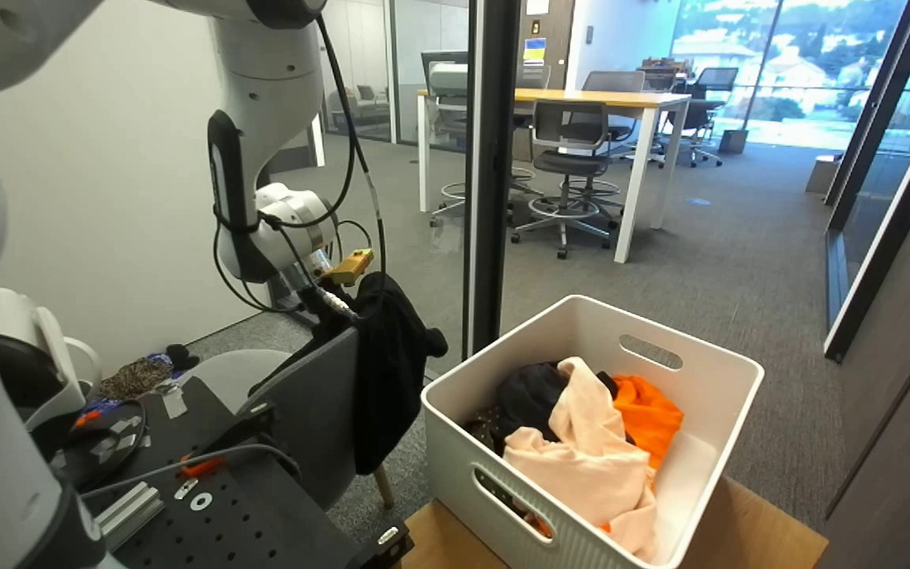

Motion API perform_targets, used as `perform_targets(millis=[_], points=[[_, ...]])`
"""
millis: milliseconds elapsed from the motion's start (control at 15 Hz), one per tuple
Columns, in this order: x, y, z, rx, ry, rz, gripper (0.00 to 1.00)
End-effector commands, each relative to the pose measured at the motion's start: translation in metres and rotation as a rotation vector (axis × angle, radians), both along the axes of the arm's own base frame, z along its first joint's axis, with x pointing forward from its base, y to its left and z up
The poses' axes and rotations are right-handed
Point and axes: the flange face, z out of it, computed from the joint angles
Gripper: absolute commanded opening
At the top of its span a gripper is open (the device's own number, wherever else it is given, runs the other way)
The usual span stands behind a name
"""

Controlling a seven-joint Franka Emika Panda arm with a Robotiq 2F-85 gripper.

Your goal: Pick up the shirt from the chair and put it in the white bin

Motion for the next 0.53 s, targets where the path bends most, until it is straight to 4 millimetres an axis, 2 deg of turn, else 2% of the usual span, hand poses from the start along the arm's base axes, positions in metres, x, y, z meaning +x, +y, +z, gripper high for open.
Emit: perform_targets(millis=[0, 267, 467], points=[[0.0353, -0.0418, -0.0014, -0.031, -0.004, -0.029, 1.00], [0.0399, -0.0482, 0.0007, -0.038, 0.015, -0.034, 1.00], [0.0399, -0.0457, 0.0031, -0.036, 0.025, -0.032, 1.00]])
